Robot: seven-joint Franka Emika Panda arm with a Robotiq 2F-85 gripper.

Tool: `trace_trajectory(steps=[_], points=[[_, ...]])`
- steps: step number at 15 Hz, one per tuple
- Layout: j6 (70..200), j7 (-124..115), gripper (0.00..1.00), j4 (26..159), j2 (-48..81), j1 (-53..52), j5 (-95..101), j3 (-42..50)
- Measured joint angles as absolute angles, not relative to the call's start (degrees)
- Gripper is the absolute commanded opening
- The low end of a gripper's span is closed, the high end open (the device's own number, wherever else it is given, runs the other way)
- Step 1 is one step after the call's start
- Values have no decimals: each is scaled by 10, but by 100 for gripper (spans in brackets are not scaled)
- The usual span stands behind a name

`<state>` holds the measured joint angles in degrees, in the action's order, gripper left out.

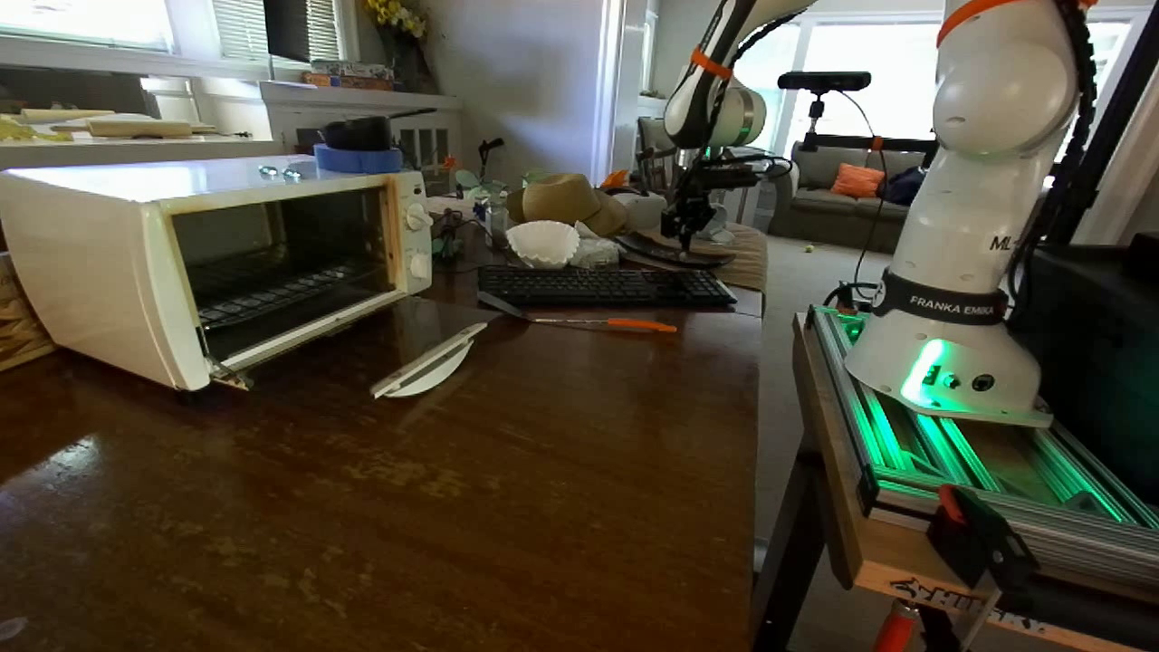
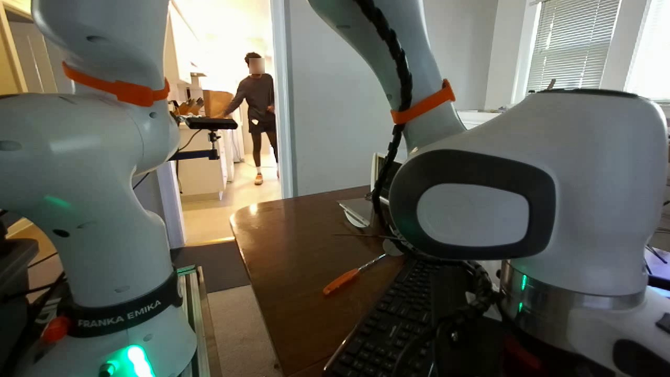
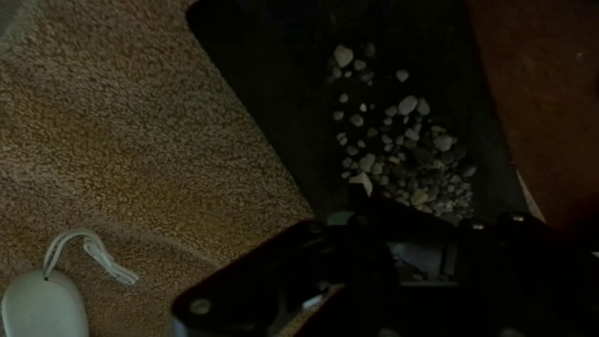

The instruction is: Remove two objects from the tray and place them on the counter.

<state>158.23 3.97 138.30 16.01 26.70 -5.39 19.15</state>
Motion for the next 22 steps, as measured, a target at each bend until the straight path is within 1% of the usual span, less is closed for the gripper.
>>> trace_trajectory(steps=[1,6,7,8,9,10,11,12,13,15,17,19,20,21,22], points=[[1582,42,35,1383,159,267,-54,192],[1582,57,74,1383,153,267,-54,192],[1582,61,81,1383,152,267,-54,192],[1582,65,85,1383,151,267,-54,192],[1582,69,80,1383,151,267,-54,193],[1582,72,70,1383,151,267,-54,193],[1582,74,65,1383,151,267,-54,193],[1582,77,57,1383,151,267,-54,193],[1582,80,44,1383,151,267,-54,193],[1582,82,37,1384,151,267,-54,193],[1582,83,33,1384,151,267,-54,192],[1582,83,43,1384,152,267,-54,192],[1582,83,44,1384,152,267,-54,192],[1582,84,48,1384,152,267,-54,191],[1582,85,45,1384,152,267,-54,191]])
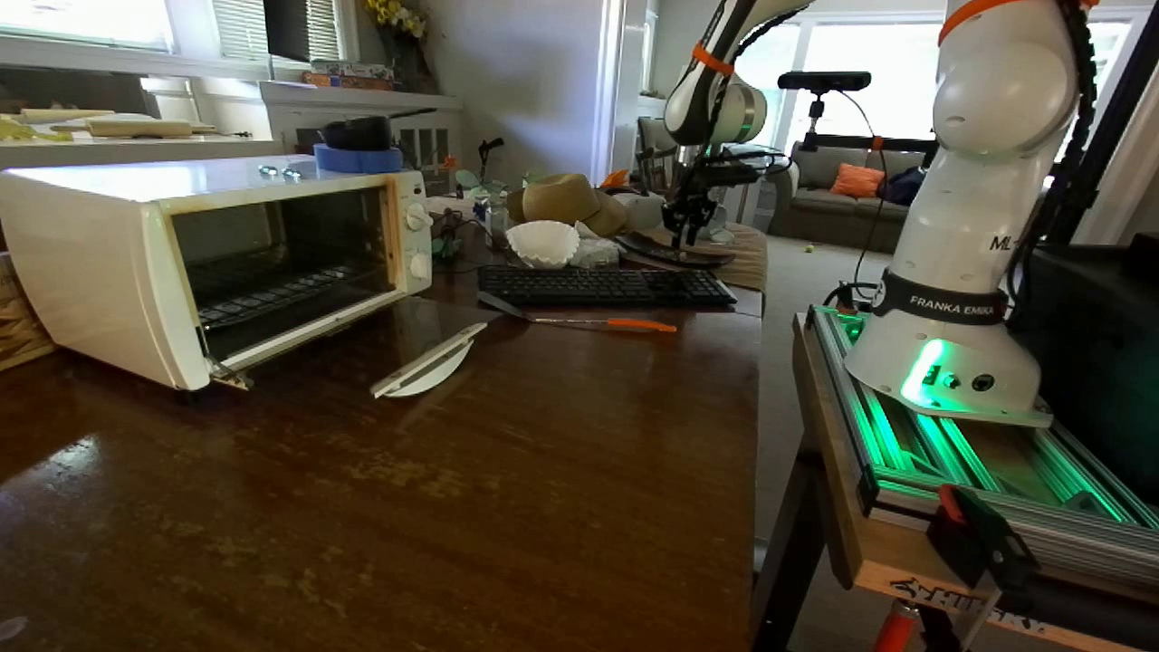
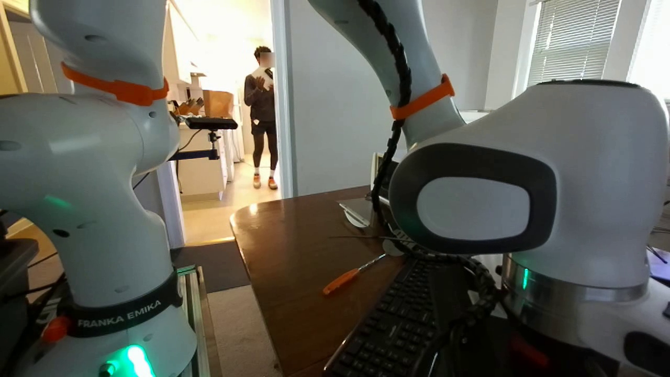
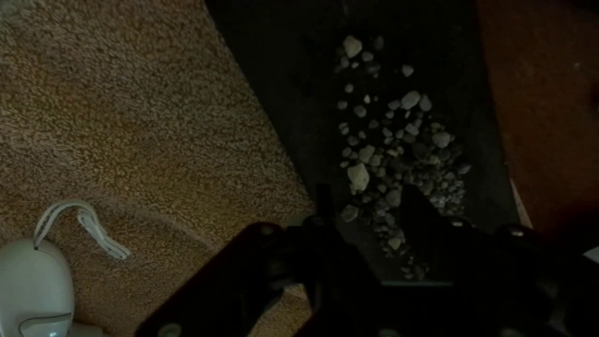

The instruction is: Remove two objects from the tray and place them on the counter.

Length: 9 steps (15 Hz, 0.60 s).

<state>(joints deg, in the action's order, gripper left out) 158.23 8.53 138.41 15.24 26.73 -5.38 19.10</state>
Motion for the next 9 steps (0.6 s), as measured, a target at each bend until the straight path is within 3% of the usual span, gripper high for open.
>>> trace_trajectory(steps=[2,3,5,6,9], points=[[1582,89,39,1384,154,267,-54,191],[1582,91,30,1384,155,268,-54,191],[1582,94,33,1384,157,269,-54,190],[1582,95,29,1384,158,270,-54,189],[1582,99,30,1384,161,274,-55,184]])
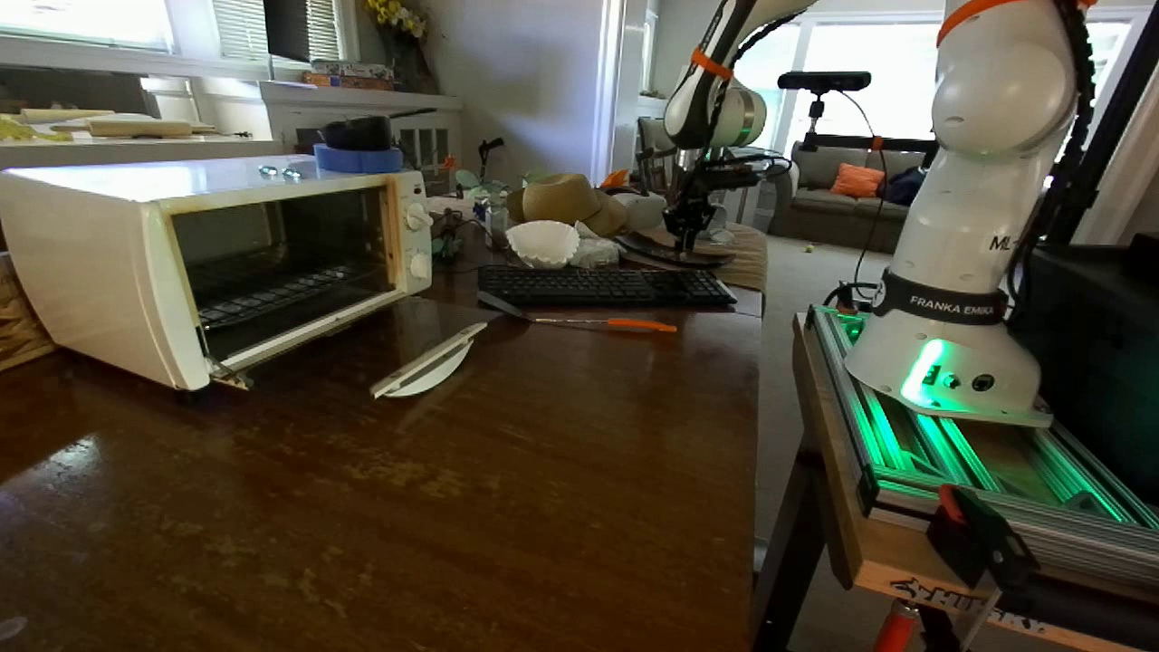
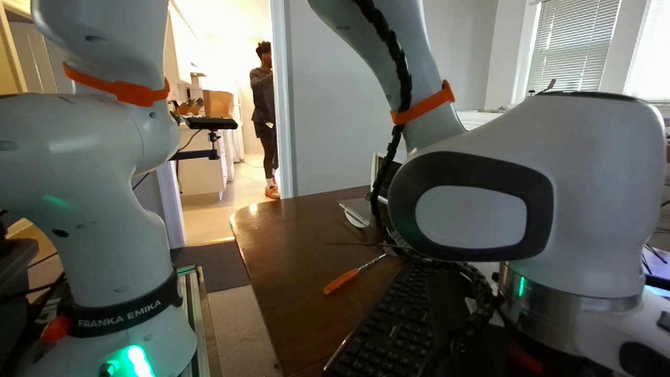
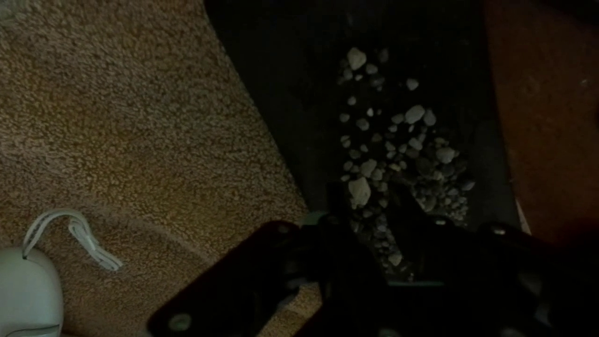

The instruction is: Remove two objects from the tray and place them on the counter.

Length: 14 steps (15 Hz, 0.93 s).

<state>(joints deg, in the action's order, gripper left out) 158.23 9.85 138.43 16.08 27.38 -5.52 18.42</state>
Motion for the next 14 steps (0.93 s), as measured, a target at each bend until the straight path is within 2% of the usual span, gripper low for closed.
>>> trace_trajectory(steps=[2,14], points=[[1582,102,32,1384,162,277,-58,182],[1582,139,25,1379,167,300,-93,162]])
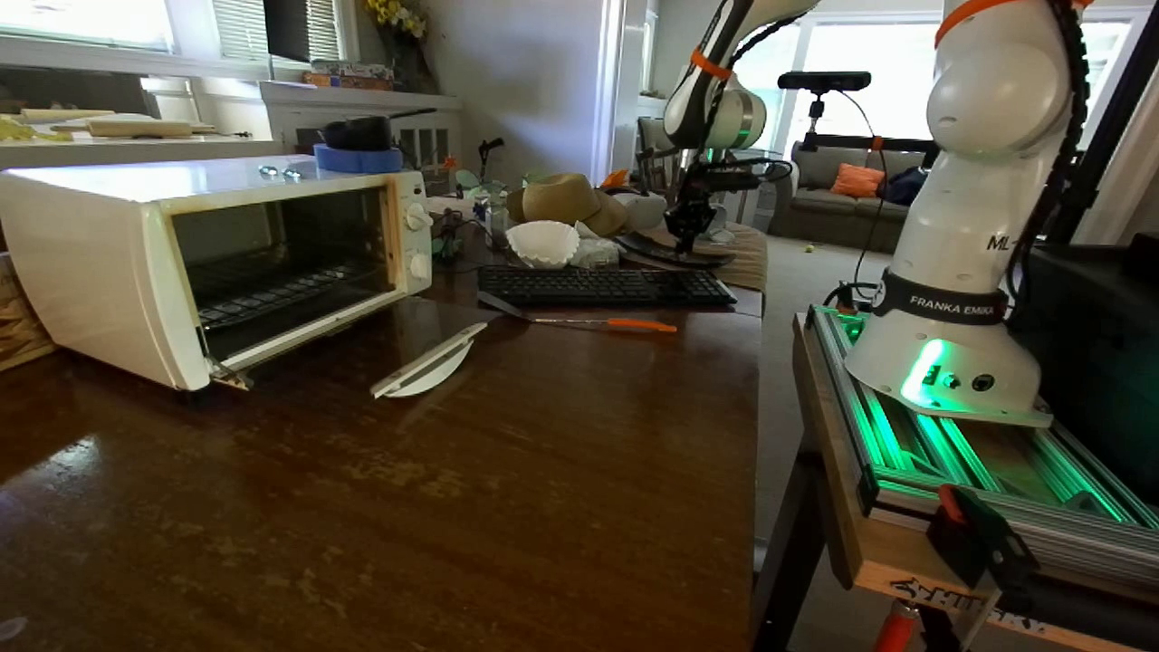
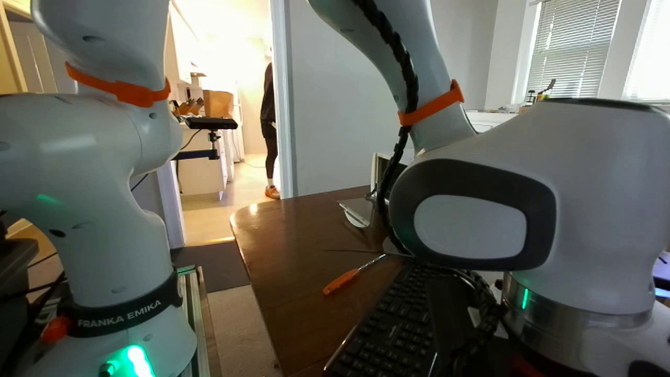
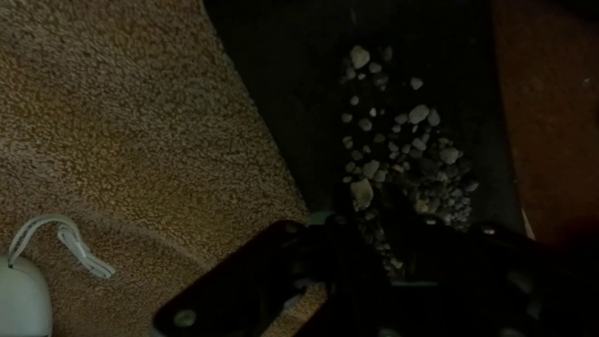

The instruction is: Remove two objects from the tray and place them on the counter.

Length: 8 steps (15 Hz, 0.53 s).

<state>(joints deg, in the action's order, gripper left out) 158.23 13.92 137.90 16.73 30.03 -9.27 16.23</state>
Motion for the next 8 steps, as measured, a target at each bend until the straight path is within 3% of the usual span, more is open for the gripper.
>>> trace_trajectory(steps=[8], points=[[1582,156,27,1371,178,313,-108,150]])
